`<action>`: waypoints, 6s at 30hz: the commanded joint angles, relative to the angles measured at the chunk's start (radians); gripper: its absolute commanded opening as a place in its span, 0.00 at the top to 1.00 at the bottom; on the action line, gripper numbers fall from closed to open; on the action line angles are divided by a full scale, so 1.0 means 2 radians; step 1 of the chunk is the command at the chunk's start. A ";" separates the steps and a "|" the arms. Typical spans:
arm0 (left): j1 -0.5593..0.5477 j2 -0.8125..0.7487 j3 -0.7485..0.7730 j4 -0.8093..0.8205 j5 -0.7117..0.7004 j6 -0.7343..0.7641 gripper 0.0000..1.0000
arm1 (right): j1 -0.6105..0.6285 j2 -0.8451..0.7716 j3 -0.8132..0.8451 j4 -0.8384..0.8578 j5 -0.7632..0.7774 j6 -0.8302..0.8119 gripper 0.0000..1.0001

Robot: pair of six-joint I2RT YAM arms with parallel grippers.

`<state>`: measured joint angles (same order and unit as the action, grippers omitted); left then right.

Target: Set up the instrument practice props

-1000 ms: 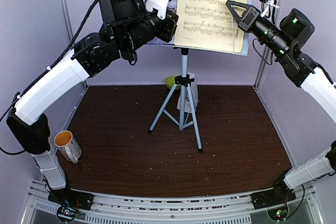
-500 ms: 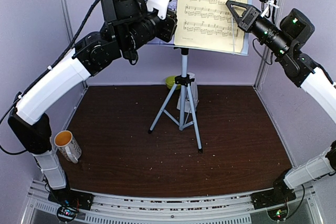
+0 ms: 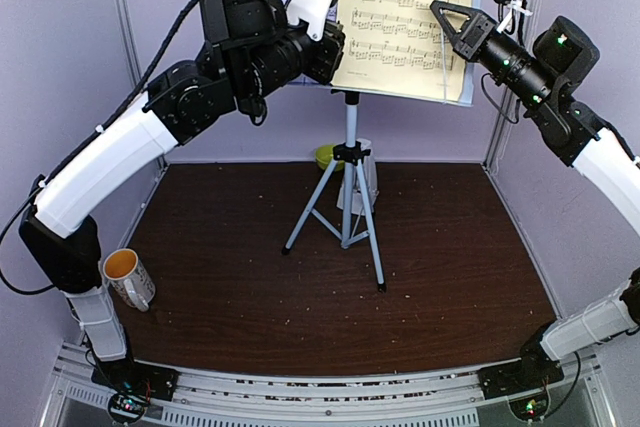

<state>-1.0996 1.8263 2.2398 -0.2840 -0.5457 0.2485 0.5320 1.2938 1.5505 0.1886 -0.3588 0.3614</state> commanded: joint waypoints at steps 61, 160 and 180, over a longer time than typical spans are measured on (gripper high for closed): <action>-0.033 -0.114 -0.114 0.097 -0.049 0.071 0.62 | -0.002 -0.012 -0.001 -0.013 0.034 -0.005 0.78; 0.123 -0.411 -0.471 0.124 0.016 -0.155 0.28 | 0.002 -0.303 -0.239 -0.135 0.197 -0.056 0.14; 0.215 -0.448 -0.617 0.130 0.081 -0.267 0.28 | -0.077 -0.126 -0.398 0.019 0.115 0.045 0.14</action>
<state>-0.6903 0.9321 1.0348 -0.0792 -0.4252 -0.2440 0.3908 0.9115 0.6983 0.0593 -0.0704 0.4168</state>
